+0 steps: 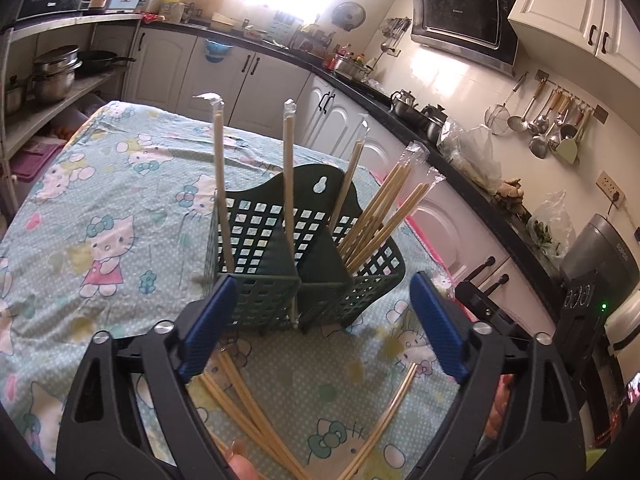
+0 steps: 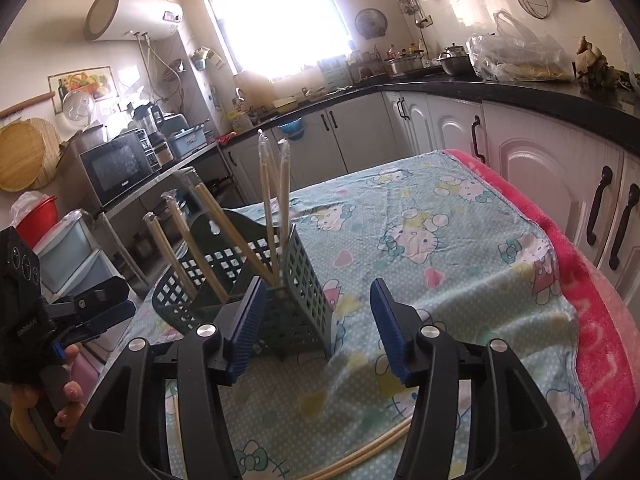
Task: Organize utensils
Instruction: 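Withdraw both open tools from the caddy toward the loose chopsticks, then close the left tool on a chopstick while the right tool grasps another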
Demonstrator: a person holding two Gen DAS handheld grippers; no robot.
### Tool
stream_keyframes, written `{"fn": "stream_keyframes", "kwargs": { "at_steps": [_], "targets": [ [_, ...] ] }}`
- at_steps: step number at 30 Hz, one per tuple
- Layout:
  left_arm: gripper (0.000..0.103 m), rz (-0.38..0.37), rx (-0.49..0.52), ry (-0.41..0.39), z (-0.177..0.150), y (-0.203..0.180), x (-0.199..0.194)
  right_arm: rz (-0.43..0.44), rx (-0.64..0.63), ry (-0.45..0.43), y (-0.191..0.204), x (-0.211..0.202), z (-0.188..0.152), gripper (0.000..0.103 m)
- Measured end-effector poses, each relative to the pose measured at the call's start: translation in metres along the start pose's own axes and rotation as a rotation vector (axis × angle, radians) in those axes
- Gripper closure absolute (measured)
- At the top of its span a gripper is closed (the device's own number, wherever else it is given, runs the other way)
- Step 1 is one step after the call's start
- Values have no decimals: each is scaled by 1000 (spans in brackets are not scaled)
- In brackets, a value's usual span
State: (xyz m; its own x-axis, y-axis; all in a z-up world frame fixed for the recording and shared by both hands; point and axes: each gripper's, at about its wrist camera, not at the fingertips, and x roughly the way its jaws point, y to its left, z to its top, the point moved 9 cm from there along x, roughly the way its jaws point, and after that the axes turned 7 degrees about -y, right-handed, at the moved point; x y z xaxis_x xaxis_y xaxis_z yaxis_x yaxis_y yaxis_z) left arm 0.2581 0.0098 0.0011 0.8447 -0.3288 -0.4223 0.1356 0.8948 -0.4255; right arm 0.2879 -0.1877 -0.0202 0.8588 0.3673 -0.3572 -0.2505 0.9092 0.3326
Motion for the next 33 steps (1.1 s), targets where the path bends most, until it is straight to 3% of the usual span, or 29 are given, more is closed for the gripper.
{"fn": "stream_keyframes", "kwargs": {
  "at_steps": [5, 24, 33],
  "targets": [
    [11, 20, -6, -7, -3, 8, -8, 14, -10, 9, 3, -5, -4, 43],
    [11, 130, -113, 31, -34, 68, -23, 101, -99, 116, 40, -1, -37, 39],
    [29, 178, -168, 88, -59, 99, -26, 144, -140, 203, 62, 13, -62, 39]
  ]
}}
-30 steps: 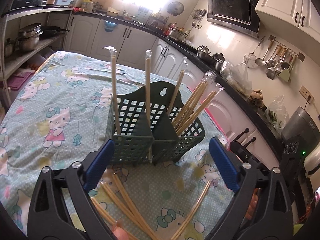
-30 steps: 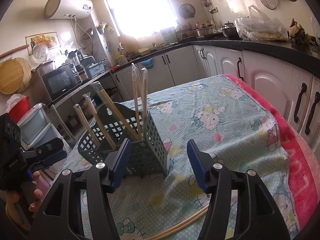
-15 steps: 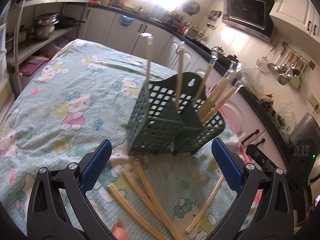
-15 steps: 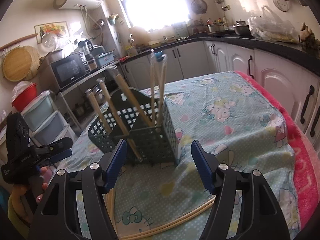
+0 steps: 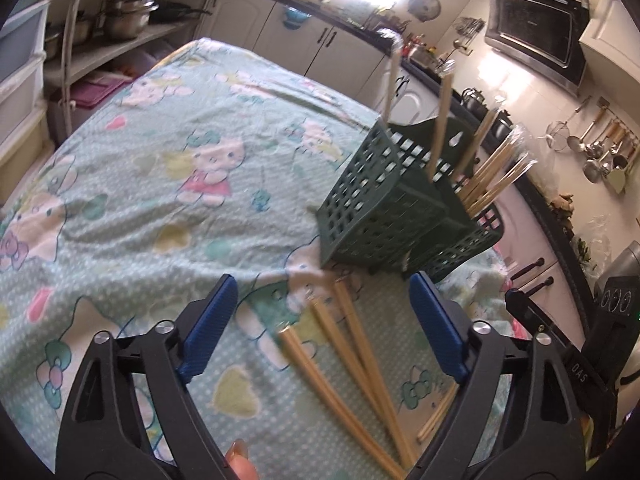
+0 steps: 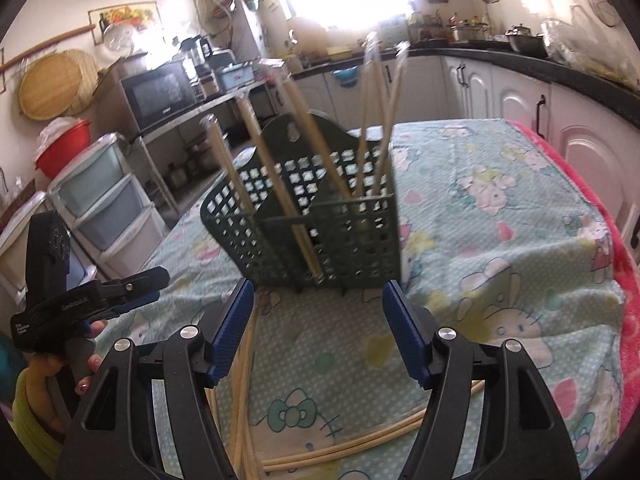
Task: Organize utensils
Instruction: 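Close the left tool on a chopstick while the right tool grasps another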
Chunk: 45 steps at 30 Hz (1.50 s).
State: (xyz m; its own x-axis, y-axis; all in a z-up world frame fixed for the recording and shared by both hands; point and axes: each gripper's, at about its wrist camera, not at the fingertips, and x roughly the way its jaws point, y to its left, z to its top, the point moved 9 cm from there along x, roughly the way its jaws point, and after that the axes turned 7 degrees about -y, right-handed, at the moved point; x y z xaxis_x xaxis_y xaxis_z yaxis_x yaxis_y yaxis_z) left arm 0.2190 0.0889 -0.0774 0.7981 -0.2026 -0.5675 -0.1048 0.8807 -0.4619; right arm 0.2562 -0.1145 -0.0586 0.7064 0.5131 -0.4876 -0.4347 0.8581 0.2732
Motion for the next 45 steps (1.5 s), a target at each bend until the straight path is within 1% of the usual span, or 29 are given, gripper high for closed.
{"fn": "stream_keyframes", "kwargs": {
  "at_steps": [1, 5, 7, 10, 13, 17, 21, 24, 27, 31, 38, 40, 41, 42, 43, 45],
  "targets": [
    [35, 1, -2, 8, -2, 2, 1, 7, -3, 9, 3, 3, -1, 39],
    [48, -9, -25, 64, -17, 10, 7, 41, -24, 71, 15, 19, -12, 39],
    [57, -17, -34, 91, -25, 11, 11, 58, -26, 108, 19, 28, -20, 44],
    [62, -25, -50, 132, -36, 14, 18, 71, -46, 158, 25, 41, -28, 51],
    [62, -22, -54, 157, -44, 16, 24, 101, -63, 198, 35, 53, -34, 55],
    [64, -8, -45, 177, -48, 18, 34, 118, -95, 254, 45, 68, -45, 59],
    [75, 5, -27, 185, -48, 20, 42, 137, -95, 299, 50, 79, -52, 63],
    [90, 29, -7, 185, -47, 28, 46, 141, -103, 312, 53, 84, -52, 64],
    [93, 22, -13, 183, -46, 30, 46, 139, -121, 324, 58, 90, -51, 64],
    [96, 14, -29, 174, -46, 32, 43, 126, -146, 340, 64, 102, -51, 67],
    [99, 9, -51, 149, -42, 38, 30, 72, -204, 369, 71, 122, -56, 73],
    [99, 8, -54, 141, -41, 39, 27, 49, -229, 365, 71, 123, -55, 80],
    [99, 7, -55, 135, -39, 40, 25, 47, -230, 365, 72, 124, -55, 81],
    [99, 7, -56, 128, -38, 41, 23, 46, -230, 363, 72, 124, -55, 85],
    [99, 8, -57, 122, -36, 41, 21, 43, -228, 352, 72, 123, -53, 92],
    [99, 11, -57, 104, -32, 42, 15, 48, -214, 339, 72, 123, -52, 95]
  ]
}}
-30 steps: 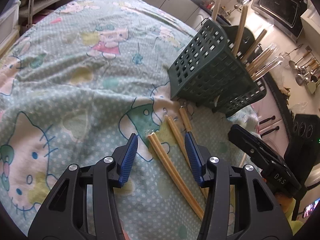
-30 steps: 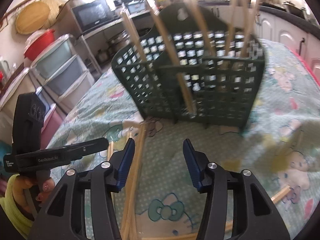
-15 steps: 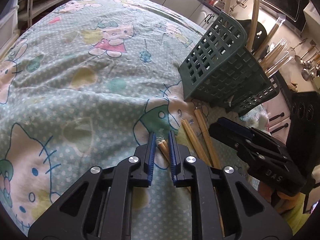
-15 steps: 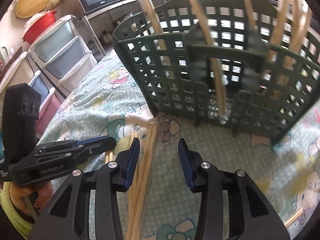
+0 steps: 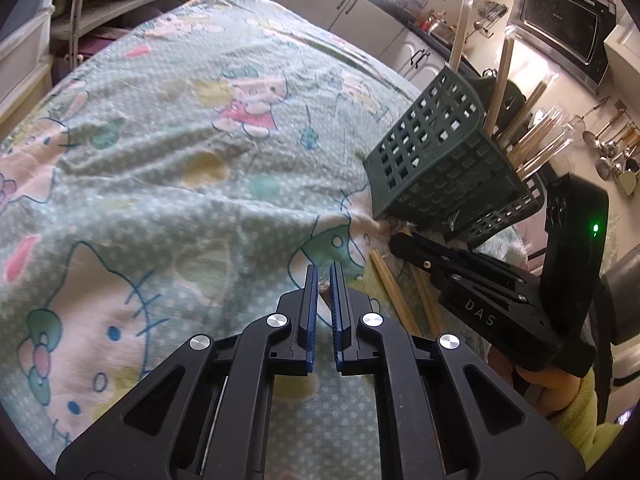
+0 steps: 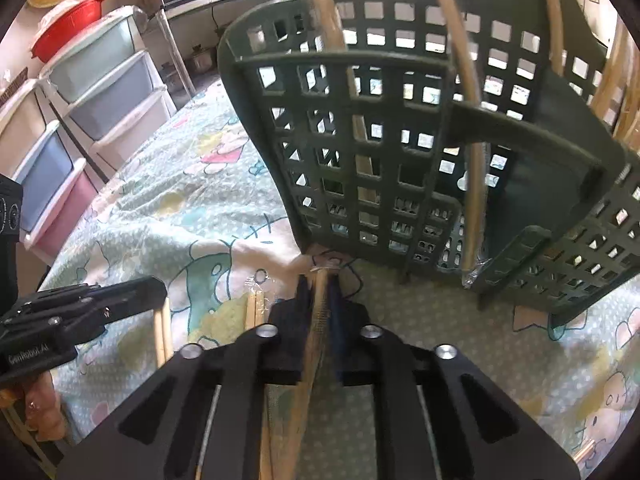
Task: Organize utensils
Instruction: 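Close the left tool on a chopstick while the right tool grasps another, then raise the left tool's chopstick over the caddy while the right tool carries its own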
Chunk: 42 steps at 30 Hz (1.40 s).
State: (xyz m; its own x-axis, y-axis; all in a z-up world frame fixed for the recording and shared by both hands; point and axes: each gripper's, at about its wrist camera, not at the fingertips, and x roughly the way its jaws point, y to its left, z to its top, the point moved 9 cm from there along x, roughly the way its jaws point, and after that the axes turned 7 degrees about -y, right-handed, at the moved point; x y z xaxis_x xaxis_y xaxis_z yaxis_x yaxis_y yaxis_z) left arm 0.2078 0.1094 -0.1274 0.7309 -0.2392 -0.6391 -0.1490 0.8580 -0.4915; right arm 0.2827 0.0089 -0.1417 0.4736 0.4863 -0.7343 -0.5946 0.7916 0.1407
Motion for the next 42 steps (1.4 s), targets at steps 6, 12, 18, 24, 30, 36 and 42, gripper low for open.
{"fn": "stream_keyframes", "kwargs": {
  "at_steps": [6, 12, 18, 24, 30, 36, 42],
  "targets": [
    [100, -5, -8, -34, 8, 1, -11, 45, 58, -70, -1, -25, 6, 97],
    [100, -33, -5, -70, 17, -11, -19, 94, 115, -143, -1, -59, 15, 97],
    [100, -75, 16, -119, 31, -33, -33, 127, 155, -255, -9, -108, 28, 97],
    [100, -121, 49, -166, 45, -60, -50, 101, 183, -370, -28, -152, 38, 97],
    [100, -159, 85, -193, 52, -86, -60, 51, 208, -459, -47, -181, 41, 97],
    [100, -188, 113, -213, 57, -107, -67, 1, 237, -513, -69, -201, 38, 97],
    [100, -213, 137, -229, 62, -127, -72, -46, 261, -557, -86, -217, 34, 97]
  ]
}}
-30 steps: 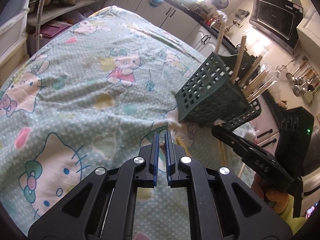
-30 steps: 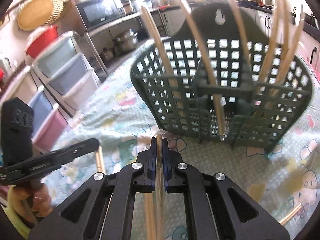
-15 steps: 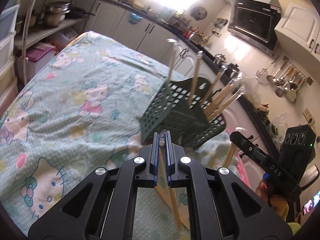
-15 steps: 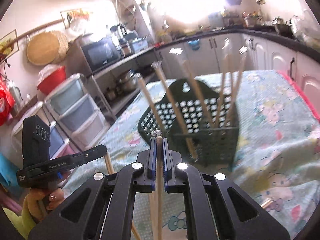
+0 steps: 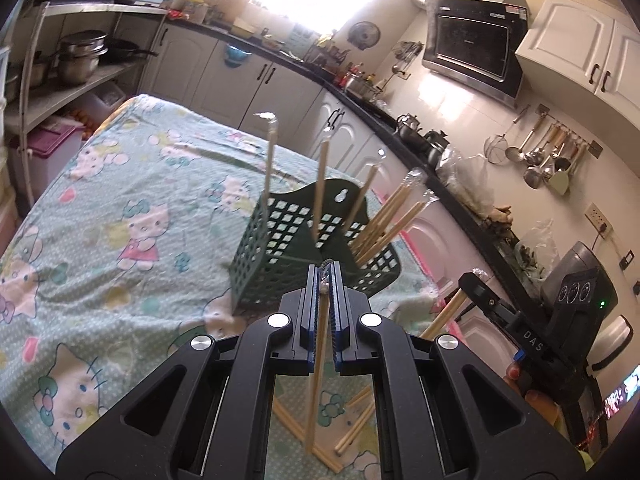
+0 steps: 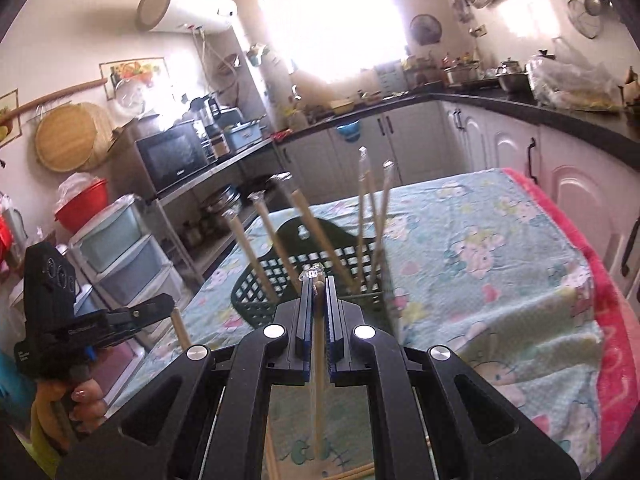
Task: Organize utensils
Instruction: 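Raise the left tool's chopstick over the caddy while the right tool carries its own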
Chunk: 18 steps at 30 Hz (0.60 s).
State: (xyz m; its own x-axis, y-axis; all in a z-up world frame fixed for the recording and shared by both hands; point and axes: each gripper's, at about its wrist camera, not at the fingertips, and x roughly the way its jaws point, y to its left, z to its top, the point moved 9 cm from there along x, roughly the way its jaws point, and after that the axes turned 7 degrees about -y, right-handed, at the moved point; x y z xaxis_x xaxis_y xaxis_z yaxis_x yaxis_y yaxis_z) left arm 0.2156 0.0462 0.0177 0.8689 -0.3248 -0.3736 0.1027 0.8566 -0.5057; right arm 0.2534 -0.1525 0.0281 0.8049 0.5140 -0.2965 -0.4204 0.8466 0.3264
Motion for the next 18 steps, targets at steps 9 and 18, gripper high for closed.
{"fn": "stream_keyframes", "kwargs": {
  "at_steps": [9, 18],
  "targets": [
    [100, -40, 30, -15, 12, -25, 7, -34, 22, -42, -17, -15, 9, 97],
    [100, -70, 52, -35, 25, -46, 13, -52, 39, -89, -28, -27, 23, 97]
  ]
}}
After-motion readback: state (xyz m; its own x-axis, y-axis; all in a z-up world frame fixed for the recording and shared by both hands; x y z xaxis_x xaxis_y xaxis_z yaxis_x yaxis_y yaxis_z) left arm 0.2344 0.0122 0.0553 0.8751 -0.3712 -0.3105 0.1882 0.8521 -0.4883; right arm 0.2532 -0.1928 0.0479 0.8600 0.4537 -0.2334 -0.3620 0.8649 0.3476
